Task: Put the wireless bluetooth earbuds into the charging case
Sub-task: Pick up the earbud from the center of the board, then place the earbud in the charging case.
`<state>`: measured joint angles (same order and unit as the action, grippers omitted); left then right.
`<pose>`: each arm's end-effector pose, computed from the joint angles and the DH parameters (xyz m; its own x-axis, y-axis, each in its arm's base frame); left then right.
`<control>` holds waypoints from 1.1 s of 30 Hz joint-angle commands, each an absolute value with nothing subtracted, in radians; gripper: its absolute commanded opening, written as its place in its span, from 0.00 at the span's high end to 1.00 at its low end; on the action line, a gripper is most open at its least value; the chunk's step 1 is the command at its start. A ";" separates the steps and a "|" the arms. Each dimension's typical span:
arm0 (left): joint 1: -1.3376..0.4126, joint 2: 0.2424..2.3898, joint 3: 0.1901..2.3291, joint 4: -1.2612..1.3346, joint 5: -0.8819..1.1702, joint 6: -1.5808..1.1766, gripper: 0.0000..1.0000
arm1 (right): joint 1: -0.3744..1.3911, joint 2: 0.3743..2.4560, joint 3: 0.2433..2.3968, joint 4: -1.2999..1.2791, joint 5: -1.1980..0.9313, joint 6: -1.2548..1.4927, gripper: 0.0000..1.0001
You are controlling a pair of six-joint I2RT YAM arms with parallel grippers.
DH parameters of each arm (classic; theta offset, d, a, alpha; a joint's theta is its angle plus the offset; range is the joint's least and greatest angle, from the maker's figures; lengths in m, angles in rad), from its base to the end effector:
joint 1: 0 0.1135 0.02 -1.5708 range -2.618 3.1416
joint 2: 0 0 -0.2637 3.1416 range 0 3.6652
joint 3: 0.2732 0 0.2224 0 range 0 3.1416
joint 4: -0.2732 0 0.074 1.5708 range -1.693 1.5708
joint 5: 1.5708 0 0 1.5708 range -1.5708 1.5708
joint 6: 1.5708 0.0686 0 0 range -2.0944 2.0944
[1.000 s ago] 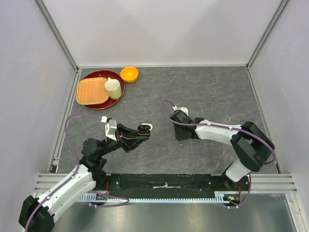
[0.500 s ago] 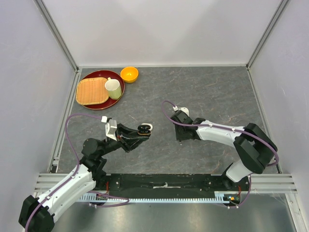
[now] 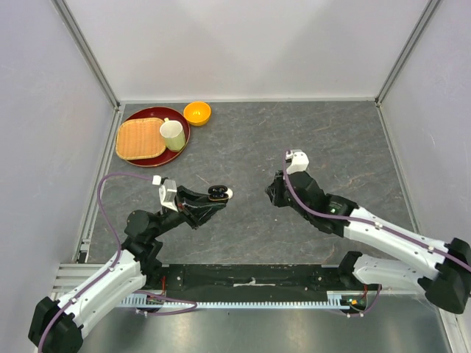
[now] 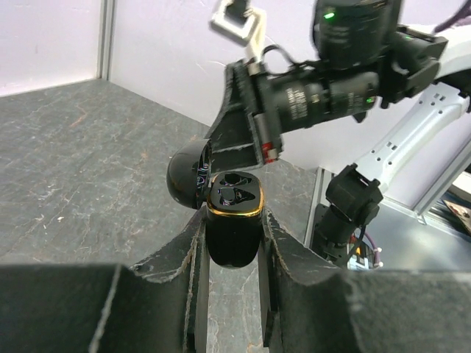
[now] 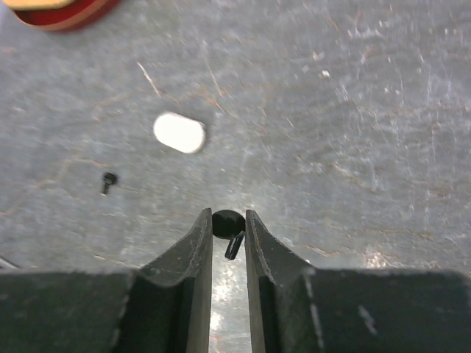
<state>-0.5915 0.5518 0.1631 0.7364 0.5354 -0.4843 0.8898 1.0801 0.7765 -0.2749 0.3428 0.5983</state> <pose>0.0979 -0.1079 0.2714 -0.1583 -0.3760 -0.9130 0.9085 0.3067 -0.2839 0.1653 0.1674 0.2635 -0.5968 0.1061 -0.7954 -0.2643 0.9099 0.3197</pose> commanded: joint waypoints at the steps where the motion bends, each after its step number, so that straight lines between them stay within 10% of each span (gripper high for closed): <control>1: -0.595 0.557 0.164 0.768 0.491 -0.491 0.98 | 0.943 0.993 0.770 -0.189 0.455 0.607 0.96; 33: -0.606 0.560 0.172 0.824 0.594 -0.384 0.98 | 1.445 1.029 0.857 0.354 0.747 0.184 1.00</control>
<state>-0.5945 0.5938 0.1631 0.7589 0.5549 -0.4648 1.4361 1.0096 0.8089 0.2630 0.7578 0.2207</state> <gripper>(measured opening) 0.318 0.253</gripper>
